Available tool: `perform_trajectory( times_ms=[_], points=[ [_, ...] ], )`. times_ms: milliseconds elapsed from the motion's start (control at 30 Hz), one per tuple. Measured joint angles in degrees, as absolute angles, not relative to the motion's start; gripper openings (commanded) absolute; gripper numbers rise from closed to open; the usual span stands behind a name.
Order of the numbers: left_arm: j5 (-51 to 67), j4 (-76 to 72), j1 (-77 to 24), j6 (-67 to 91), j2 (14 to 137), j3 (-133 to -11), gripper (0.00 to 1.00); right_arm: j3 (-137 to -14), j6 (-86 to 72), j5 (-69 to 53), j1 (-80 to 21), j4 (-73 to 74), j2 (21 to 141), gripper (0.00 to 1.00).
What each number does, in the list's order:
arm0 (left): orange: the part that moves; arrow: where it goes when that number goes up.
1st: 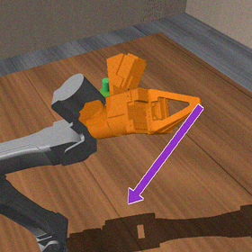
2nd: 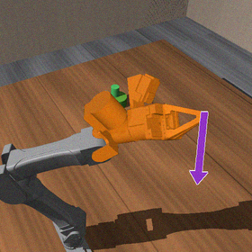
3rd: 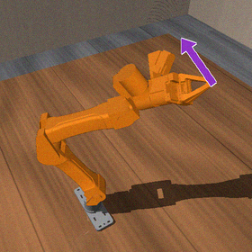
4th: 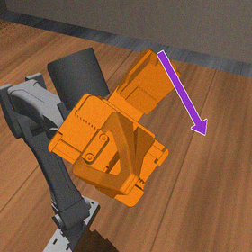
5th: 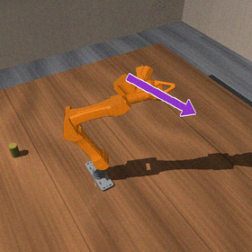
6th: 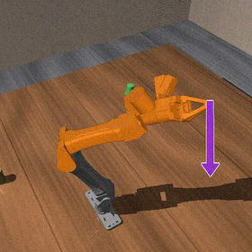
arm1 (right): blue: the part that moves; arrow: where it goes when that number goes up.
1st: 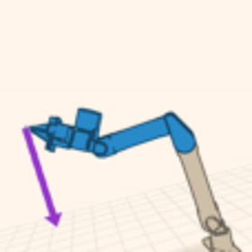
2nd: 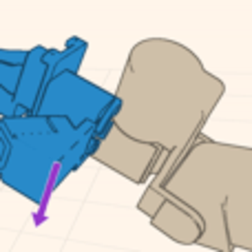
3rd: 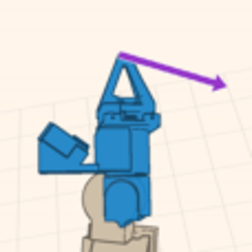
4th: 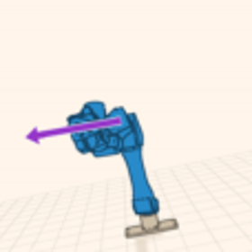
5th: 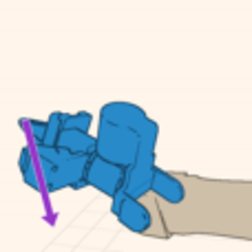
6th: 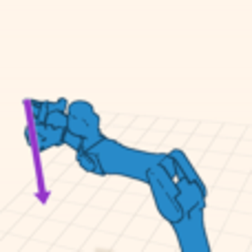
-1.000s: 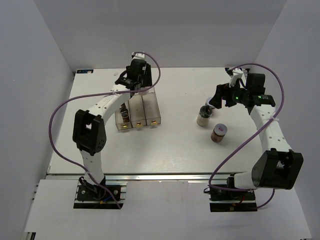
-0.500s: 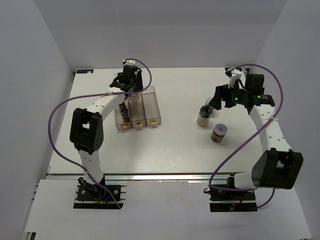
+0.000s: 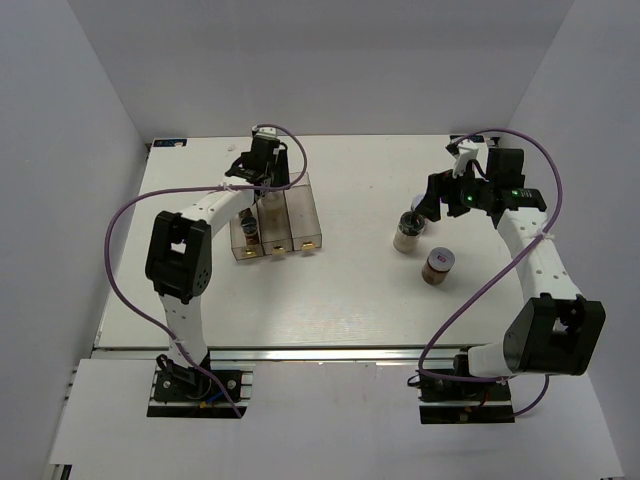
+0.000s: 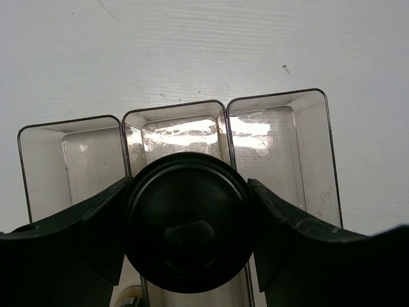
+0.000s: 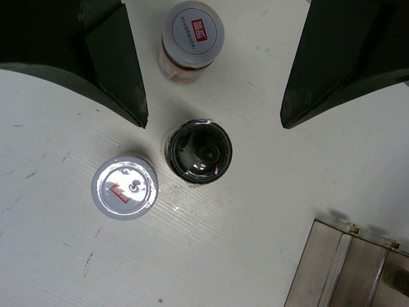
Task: Organize the condiment bottles
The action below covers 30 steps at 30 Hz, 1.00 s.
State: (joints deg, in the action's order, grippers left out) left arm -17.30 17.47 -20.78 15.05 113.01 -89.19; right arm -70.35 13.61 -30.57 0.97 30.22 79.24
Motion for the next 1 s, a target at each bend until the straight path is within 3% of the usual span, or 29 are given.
perform_trajectory(
  times_ms=[233, 433, 700, 833, 1000],
  points=[
    [-16.9, 17.5, -20.8, 15.3, 113.2, -88.5, 0.49, -70.3, 14.4, -30.6, 0.8, 30.4, 79.3, 0.89],
    [-16.2, 17.5, -20.8, 15.3, 113.2, -87.8, 0.60, -70.3, 15.0, -30.6, 0.6, 30.5, 79.5, 0.89],
    [-15.7, 18.0, -20.8, 15.5, 113.2, -87.4, 0.83, -70.3, 15.5, -30.7, 0.6, 30.5, 79.9, 0.89],
    [-15.7, 17.8, -20.8, 15.5, 113.2, -87.4, 0.91, -70.3, 16.4, -31.3, 0.6, 31.2, 80.0, 0.89],
    [-15.6, 18.0, -20.8, 15.5, 113.2, -87.6, 0.93, -70.3, 18.2, -31.7, 0.6, 32.8, 80.1, 0.89]
  ],
)
